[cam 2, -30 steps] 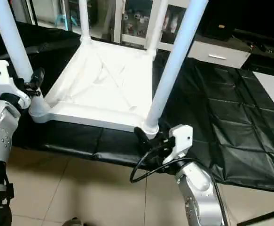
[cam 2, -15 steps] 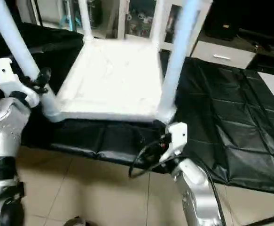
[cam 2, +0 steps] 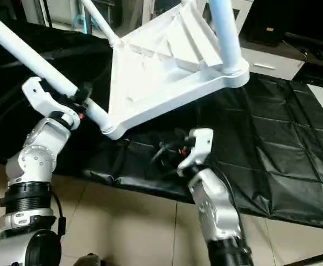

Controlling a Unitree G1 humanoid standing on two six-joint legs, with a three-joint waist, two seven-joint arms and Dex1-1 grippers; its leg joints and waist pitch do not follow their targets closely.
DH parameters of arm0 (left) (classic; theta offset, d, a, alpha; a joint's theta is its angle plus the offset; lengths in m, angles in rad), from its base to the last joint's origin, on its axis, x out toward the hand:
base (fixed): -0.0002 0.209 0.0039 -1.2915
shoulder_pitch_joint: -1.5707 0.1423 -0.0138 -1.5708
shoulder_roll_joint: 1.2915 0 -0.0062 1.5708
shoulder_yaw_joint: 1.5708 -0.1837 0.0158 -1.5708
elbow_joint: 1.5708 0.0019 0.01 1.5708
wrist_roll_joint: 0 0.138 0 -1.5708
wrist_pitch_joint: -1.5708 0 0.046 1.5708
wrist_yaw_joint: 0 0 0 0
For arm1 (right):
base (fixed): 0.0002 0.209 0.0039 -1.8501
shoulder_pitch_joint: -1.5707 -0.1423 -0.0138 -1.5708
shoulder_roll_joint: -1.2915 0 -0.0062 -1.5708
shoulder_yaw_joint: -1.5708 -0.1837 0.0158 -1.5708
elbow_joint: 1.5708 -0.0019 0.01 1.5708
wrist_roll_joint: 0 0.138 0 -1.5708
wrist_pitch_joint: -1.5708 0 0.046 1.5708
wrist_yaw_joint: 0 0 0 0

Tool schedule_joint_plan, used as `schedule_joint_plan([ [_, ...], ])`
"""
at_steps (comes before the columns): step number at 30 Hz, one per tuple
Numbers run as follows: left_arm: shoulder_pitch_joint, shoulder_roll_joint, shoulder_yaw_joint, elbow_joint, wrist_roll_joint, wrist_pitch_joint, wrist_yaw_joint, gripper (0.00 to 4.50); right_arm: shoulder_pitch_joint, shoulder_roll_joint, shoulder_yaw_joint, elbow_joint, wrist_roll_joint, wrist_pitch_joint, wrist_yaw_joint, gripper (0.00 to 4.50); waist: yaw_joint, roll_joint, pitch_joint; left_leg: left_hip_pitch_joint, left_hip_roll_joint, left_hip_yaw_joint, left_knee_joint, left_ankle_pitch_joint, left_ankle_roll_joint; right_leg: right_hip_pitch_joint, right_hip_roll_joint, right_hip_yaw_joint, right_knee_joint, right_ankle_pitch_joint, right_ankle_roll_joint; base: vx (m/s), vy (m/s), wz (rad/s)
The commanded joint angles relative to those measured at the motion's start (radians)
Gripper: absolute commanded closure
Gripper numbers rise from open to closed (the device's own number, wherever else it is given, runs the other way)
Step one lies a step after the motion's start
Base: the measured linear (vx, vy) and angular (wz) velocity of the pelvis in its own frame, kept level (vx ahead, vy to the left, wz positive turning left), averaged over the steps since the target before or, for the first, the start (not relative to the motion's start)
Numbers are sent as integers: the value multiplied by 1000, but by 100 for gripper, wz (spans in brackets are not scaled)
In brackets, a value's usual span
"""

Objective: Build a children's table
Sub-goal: Flip table

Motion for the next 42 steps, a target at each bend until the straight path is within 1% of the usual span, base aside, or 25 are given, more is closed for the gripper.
schedule_joint_plan([
  [1,-48,-39,2,1,-66,6,-11,241,-71,11,-99,71,72,-8,-64,0,-12,17,-71,34,25,0,-74,-106,-16,31,-28,9,-39,127,-186,0,0,0],
  [2,-49,-40,4,1,-69,6,-11,241,-108,19,-133,112,92,-10,-96,0,-10,18,-73,38,26,2,-73,-104,-23,30,-27,9,-39,130,-185,0,0,0],
  [3,-49,-42,5,0,-70,7,-10,241,-123,23,-148,128,104,-11,-107,0,-12,17,-73,37,25,4,-72,-99,-25,29,-27,9,-37,139,-186,0,0,0],
  [4,-49,-42,4,-1,-69,10,-9,241,-160,31,-186,163,137,-11,-134,0,-10,17,-75,40,25,7,-70,-89,-26,29,-26,8,-36,156,-183,0,0,0],
  [6,-44,-38,-2,-6,-68,14,-12,241,-228,40,-249,227,214,-3,-157,0,-12,17,-76,37,24,9,-68,-64,-26,31,-24,8,-32,188,-176,0,0,0],
  [7,-39,-34,-6,-10,-68,17,-12,241,-277,36,-272,270,257,14,-120,0,-12,13,-78,36,22,11,-66,-65,-19,33,-24,8,-29,196,-177,0,0,0],
  [8,-37,-34,-8,-12,-69,19,-12,241,-302,33,-280,288,285,39,-82,0,-10,14,-79,34,22,11,-65,-55,-13,35,-25,7,-30,202,-175,0,0,0],
  [10,-37,-34,-7,-13,-68,21,-12,241,-322,31,-288,307,295,48,-59,0,-13,12,-79,30,22,11,-63,-32,-2,38,-24,7,-28,223,-176,0,0,0],
  [11,-37,-33,-8,-13,-67,22,-14,241,-347,23,-293,337,290,55,-44,0,-14,8,-80,29,22,12,-62,-17,2,39,-25,7,-27,231,-180,0,0,0],
  [12,-37,-33,-8,-13,-66,22,-16,241,-369,15,-296,365,281,59,-31,0,-14,10,-80,28,22,12,-62,-15,2,39,-25,6,-28,225,-182,0,0,0],
  [14,-39,-33,-9,-13,-66,24,-21,241,-414,-5,-299,420,271,69,8,0,-15,8,-79,30,23,14,-62,-13,1,38,-26,6,-29,207,-188,0,0,0],
  [16,-38,-32,-11,-13,-65,26,-23,241,-424,-10,-298,430,272,75,20,0,-14,10,-80,32,23,15,-61,-2,1,37,-25,6,-29,211,-192,0,0,0],
  [17,-37,-29,-16,-15,-63,27,-28,241,-456,-30,-292,468,259,71,39,0,-13,5,-82,31,23,15,-58,10,6,38,-26,5,-26,225,-198,0,0,0],
  [20,-35,-27,-19,-20,-61,28,-32,241,-492,-54,-287,518,238,48,40,0,-11,4,-83,29,22,16,-57,28,13,38,-26,5,-24,231,-209,0,0,0],
  [22,-34,-26,-17,-22,-63,30,-32,241,-515,-65,-301,553,238,36,40,0,-11,3,-84,28,22,17,-55,29,17,39,-27,5,-24,230,-212,0,0,0],
  [23,-33,-25,-18,-24,-62,30,-33,241,-529,-73,-306,579,229,33,31,0,-10,0,-87,25,21,17,-50,61,28,39,-26,5,-19,263,-218,0,0,0],
  [24,-32,-25,-18,-25,-61,30,-33,241,-537,-78,-310,596,223,32,25,17,-11,0,-86,23,20,17,-50,65,30,38,-25,4,-19,264,-220,0,0,0],
  [25,-32,-23,-20,-25,-60,31,-36,241,-544,-83,-309,614,215,33,17,17,-11,-1,-86,22,20,19,-49,57,32,36,-25,5,-19,256,-222,0,0,0],
  [28,-34,-20,-20,-20,-58,28,-42,241,-567,-97,-322,665,211,38,-8,37,-11,0,-84,23,22,19,-51,18,31,34,-28,6,-21,209,-225,0,0,0],
  [30,-34,-20,-20,-19,-57,27,-43,241,-573,-100,-329,676,213,39,-12,61,-10,0,-83,23,23,20,-52,4,29,33,-27,6,-22,198,-225,0,0,0],
  [31,-34,-20,-20,-18,-57,26,-43,241,-577,-103,-335,681,217,36,-10,61,-11,0,-82,22,23,20,-52,-3,28,33,-28,6,-22,192,-224,0,0,0],
  [33,-34,-20,-20,-19,-57,24,-43,241,-595,-109,-370,702,250,36,-16,83,-11,0,-83,22,24,19,-52,-8,28,33,-28,7,-22,188,-224,0,0,0],
  [35,-33,-20,-19,-21,-59,24,-42,241,-606,-112,-381,719,257,34,-11,99,-10,1,-83,23,24,20,-53,-23,29,31,-28,6,-22,174,-226,0,0,0],
  [39,-32,-19,-19,-23,-61,23,-38,241,-630,-114,-409,740,268,30,-1,144,-10,1,-82,22,25,19,-53,-25,29,30,-28,6,-23,164,-225,0,0,0],
  [42,-32,-19,-17,-22,-62,24,-36,241,-642,-114,-416,741,267,26,6,161,-9,4,-83,22,25,19,-52,-18,30,28,-28,5,-21,172,-229,0,0,0],
])
